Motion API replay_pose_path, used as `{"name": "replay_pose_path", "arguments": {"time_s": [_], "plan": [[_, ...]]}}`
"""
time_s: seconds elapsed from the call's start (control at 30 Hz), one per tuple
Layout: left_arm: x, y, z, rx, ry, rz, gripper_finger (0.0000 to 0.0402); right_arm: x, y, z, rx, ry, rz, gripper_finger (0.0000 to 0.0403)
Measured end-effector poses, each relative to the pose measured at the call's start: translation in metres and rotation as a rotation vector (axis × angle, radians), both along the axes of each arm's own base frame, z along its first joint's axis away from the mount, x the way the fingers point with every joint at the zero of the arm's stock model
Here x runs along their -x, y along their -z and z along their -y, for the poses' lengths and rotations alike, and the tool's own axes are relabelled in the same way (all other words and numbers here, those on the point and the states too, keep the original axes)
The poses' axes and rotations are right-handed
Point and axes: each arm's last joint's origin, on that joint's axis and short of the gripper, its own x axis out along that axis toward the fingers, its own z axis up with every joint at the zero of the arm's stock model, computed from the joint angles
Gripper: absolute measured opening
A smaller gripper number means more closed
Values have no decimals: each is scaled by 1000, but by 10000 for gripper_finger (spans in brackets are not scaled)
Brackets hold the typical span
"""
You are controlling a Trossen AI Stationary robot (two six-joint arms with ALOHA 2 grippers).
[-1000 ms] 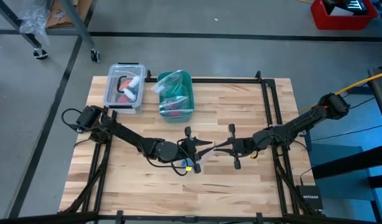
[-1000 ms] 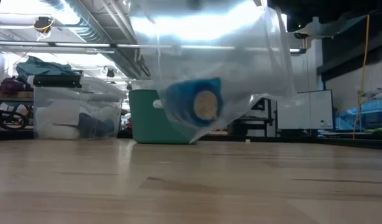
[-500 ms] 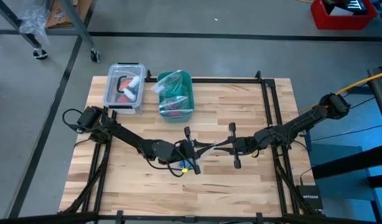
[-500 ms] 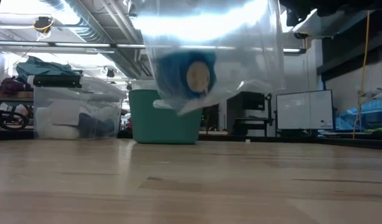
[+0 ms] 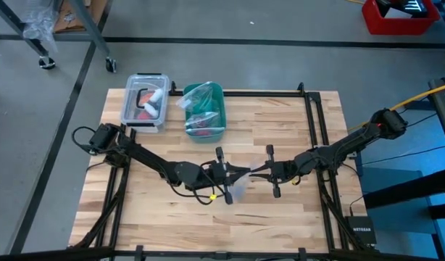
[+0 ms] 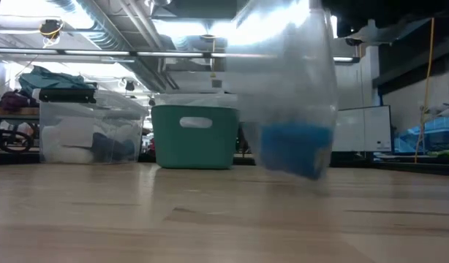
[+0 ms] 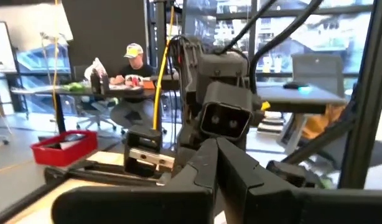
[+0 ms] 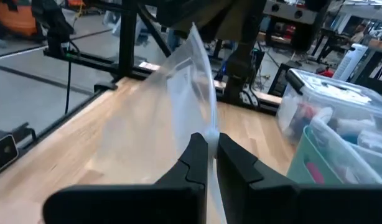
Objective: Roll bandage
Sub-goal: Close the transparent zip bag
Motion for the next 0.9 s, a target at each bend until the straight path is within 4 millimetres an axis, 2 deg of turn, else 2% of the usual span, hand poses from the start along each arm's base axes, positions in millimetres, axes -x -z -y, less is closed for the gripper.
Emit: {"name": "replay_pose_path", "arguments": {"time_s": [0.13, 0.4, 0.53, 0.7, 0.9], "plan": [[0, -1, 0, 66, 13, 19, 24, 0, -1, 0, -4, 1, 11, 21], [1, 0, 1, 169, 35, 34, 127, 0, -2, 0, -5, 1, 15, 21], [0, 4, 2, 175, 39, -1, 163, 0, -3, 0, -27, 13, 29, 21], [0, 5, 2, 180, 39, -10, 174, -1, -7, 0, -46, 14, 64, 21], [-1, 5, -1, 181, 31, -10, 158, -1, -9, 0, -57, 11, 88, 21]]}}
